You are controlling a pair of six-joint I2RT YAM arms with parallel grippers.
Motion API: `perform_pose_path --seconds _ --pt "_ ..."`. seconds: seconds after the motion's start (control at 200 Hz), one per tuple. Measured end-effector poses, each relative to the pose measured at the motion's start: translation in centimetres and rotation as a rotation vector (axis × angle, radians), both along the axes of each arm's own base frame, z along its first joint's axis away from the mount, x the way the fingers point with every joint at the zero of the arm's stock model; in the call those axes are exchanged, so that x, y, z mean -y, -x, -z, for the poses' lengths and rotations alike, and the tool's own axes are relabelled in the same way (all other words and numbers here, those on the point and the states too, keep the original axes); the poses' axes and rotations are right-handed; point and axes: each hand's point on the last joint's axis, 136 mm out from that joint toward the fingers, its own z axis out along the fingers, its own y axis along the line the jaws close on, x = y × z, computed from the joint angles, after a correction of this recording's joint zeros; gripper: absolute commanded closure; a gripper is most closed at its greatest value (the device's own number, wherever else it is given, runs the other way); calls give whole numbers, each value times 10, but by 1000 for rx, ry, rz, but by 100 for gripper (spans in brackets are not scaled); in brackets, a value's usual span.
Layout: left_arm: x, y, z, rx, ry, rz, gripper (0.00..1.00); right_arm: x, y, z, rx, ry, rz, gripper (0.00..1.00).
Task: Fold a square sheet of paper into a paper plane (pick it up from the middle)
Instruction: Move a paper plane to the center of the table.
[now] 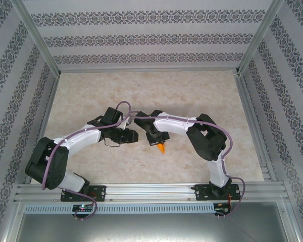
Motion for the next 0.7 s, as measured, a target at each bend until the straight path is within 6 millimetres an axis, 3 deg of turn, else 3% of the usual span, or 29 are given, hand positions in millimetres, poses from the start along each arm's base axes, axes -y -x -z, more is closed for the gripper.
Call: perform_pose_path --seconds 0.22,0.355,0.495,0.629,0.699 --pt "0 0 0 -1 -1 0 54 -6 1 -2 -6 -47 7 84" --pt "1 -7 -2 4 -14 -5 54 -8 3 -16 -4 -117 21 77" --pt "2 -25 -18 64 -35 -9 53 -12 0 -34 7 -216 47 69" --pt "-1 -43 -35 137 -80 -19 46 -9 -3 -50 16 -284 65 60" --pt "-6 -50 -39 173 -120 -28 37 -7 -6 -59 30 -314 65 54"
